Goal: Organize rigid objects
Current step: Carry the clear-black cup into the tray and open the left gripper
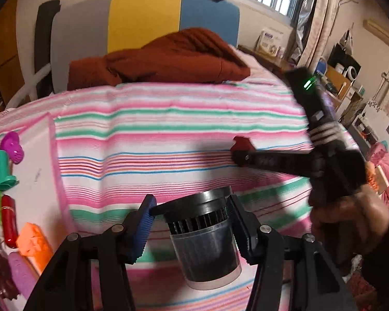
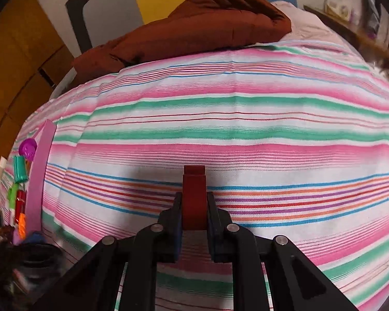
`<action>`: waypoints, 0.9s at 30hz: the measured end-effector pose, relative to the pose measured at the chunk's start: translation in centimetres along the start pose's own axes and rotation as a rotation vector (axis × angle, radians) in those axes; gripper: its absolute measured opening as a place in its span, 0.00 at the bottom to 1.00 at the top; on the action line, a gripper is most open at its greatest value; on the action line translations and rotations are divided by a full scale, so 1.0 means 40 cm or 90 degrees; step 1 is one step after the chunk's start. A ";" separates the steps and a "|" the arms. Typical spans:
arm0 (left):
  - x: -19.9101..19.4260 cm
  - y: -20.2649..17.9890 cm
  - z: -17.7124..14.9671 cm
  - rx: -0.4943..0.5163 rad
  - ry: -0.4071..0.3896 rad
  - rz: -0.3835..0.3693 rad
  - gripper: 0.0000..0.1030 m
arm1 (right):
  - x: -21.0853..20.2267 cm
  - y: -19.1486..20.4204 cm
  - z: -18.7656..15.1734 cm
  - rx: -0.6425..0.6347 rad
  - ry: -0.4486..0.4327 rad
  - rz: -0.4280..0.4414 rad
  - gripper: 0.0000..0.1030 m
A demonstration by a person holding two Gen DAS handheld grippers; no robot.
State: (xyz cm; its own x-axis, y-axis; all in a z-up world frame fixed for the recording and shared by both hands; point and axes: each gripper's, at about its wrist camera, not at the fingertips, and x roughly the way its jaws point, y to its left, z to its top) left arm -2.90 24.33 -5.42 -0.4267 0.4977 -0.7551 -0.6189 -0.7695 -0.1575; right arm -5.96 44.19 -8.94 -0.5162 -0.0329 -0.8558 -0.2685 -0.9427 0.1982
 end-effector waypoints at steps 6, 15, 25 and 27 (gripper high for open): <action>-0.100 0.012 0.009 0.000 -0.044 0.017 0.55 | 0.003 -0.004 0.002 -0.011 -0.004 -0.001 0.15; -0.193 0.039 -0.003 -0.005 -0.078 0.047 0.55 | 0.002 0.010 -0.006 -0.048 -0.010 -0.028 0.15; -0.249 0.068 -0.033 -0.012 -0.088 0.065 0.55 | 0.004 0.025 -0.012 -0.082 -0.019 -0.046 0.15; -0.258 0.072 -0.036 -0.015 -0.089 0.066 0.55 | 0.004 0.024 -0.013 -0.081 -0.020 -0.045 0.15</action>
State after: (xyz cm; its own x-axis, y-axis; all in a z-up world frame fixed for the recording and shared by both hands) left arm 0.68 16.40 0.99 -0.5753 0.4652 -0.6727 -0.5523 -0.8276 -0.1000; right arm -5.89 43.13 -9.13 -0.5248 0.0437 -0.8501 -0.2009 -0.9768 0.0738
